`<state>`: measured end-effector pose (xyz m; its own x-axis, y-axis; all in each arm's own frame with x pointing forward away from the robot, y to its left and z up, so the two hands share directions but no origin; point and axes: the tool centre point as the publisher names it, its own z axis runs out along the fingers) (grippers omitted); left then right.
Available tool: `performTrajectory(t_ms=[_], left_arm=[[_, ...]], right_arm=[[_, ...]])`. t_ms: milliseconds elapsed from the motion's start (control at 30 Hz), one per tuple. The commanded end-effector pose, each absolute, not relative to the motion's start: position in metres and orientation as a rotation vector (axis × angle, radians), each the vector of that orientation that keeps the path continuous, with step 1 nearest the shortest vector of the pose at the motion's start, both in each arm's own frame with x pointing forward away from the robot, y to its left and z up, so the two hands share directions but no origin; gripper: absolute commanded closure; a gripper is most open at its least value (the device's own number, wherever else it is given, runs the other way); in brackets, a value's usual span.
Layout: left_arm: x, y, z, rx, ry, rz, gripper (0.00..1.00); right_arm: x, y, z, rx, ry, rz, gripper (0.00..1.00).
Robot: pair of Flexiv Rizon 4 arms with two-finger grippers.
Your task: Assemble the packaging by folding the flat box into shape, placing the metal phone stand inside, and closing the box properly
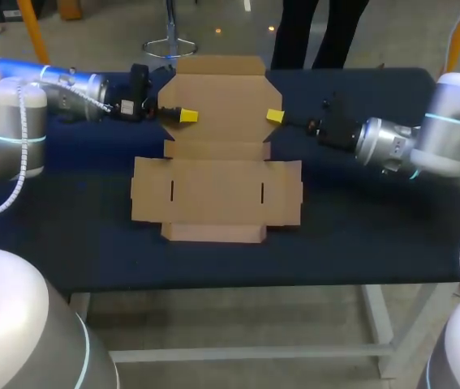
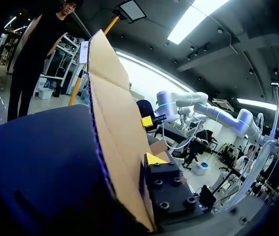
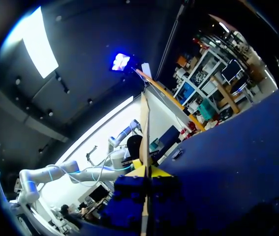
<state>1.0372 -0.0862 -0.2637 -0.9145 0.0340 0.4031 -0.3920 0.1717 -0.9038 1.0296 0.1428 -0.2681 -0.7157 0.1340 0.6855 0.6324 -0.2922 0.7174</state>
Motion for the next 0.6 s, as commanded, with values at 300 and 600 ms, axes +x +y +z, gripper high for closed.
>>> performTrajectory(t_ms=[300,600], left_arm=[[1.0416,-0.0863,-0.2672,0.31,-2.113,1.787,1.0],[1.044,-0.0861,-0.2687,0.288,-2.111,1.784,1.0]], right_arm=[[1.0283,0.1414,-0.2682,-0.935,-1.607,-2.084,1.0],[1.0263,0.1424,-0.2642,-0.916,-1.638,-2.063,0.42]])
